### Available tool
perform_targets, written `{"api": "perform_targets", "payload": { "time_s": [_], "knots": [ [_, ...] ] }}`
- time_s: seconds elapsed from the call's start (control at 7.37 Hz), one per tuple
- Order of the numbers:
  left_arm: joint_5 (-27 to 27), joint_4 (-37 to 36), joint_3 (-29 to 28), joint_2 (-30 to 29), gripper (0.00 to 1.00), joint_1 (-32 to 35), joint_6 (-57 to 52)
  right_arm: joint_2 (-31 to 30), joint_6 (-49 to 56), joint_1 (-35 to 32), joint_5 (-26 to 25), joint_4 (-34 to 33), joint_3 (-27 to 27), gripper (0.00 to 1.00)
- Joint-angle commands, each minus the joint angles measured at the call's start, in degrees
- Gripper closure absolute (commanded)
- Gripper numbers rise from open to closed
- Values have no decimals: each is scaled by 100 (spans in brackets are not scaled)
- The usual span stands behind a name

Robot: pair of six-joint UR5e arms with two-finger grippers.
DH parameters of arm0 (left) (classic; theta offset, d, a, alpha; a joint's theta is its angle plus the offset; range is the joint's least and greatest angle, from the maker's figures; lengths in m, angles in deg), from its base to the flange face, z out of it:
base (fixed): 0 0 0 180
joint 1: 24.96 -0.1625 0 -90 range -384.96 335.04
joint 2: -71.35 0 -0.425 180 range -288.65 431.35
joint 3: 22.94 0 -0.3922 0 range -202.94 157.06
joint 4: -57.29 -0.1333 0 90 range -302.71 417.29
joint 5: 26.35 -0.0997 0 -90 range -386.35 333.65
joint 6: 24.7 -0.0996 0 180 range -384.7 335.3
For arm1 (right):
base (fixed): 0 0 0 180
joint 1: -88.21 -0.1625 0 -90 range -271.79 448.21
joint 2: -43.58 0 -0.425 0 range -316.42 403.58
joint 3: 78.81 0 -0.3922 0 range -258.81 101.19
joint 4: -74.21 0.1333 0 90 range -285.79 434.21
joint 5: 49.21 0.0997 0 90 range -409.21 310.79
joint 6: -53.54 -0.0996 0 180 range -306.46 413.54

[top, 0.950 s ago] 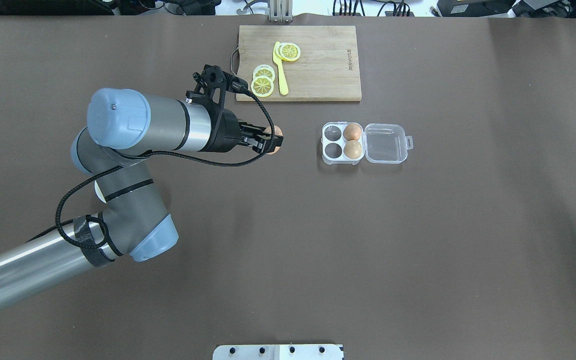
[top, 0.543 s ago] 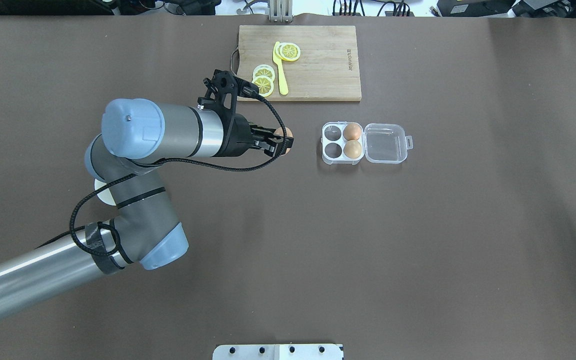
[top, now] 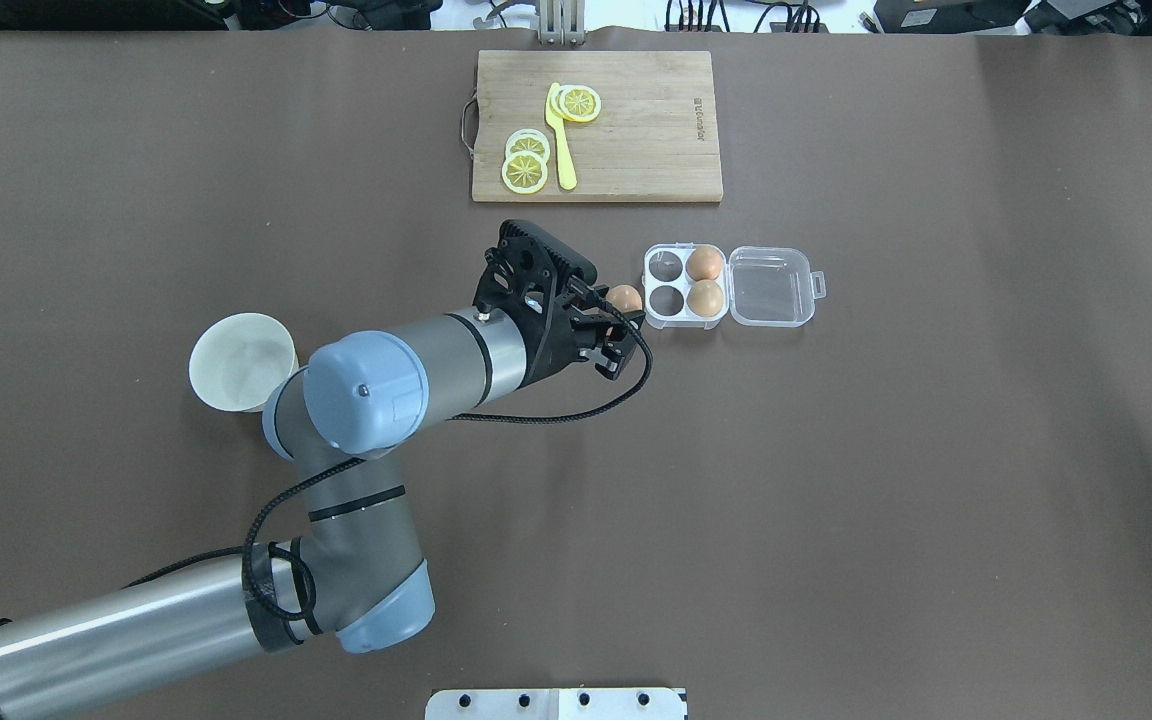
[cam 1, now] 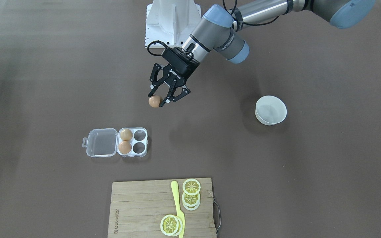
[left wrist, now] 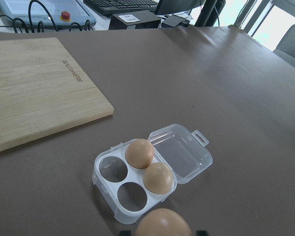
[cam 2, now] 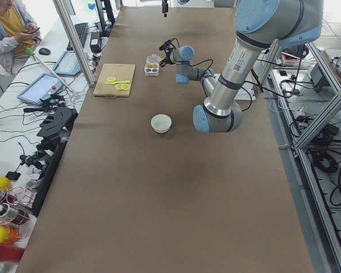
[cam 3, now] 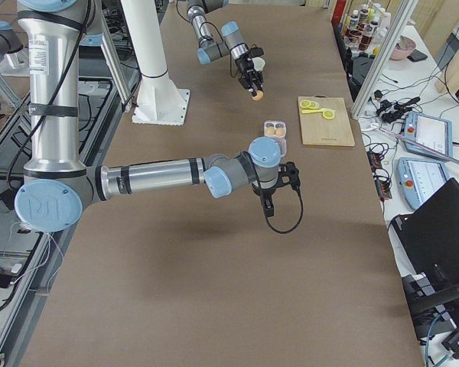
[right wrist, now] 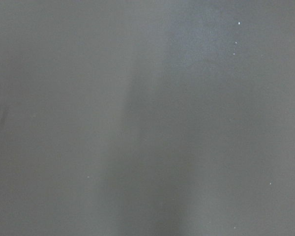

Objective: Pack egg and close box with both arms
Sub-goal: 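Carry the egg with the left gripper over to the clear egg box, then lower the egg into the empty slot and open the left gripper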

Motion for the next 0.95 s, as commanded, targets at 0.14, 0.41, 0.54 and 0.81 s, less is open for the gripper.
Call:
{"api": "perform_targets", "payload": {
  "time_s": [0.14, 0.41, 0.54, 0.81],
  "knots": [
    [-1316, -28, -543, -317, 100, -362, -850, 44, -38, 4, -39, -9, -77, 1],
    [-1828, -11, -1114, -948, 100, -530, -1228, 88, -47, 4, -48, -9, -156, 1],
    [-1873, -2, -1412, -1238, 100, -530, -1229, 132, -56, 4, -48, -9, -226, 1],
    [-1908, 7, -1616, -1320, 100, -486, -1229, 167, -99, 4, -40, -26, -297, 1]
  ]
}}
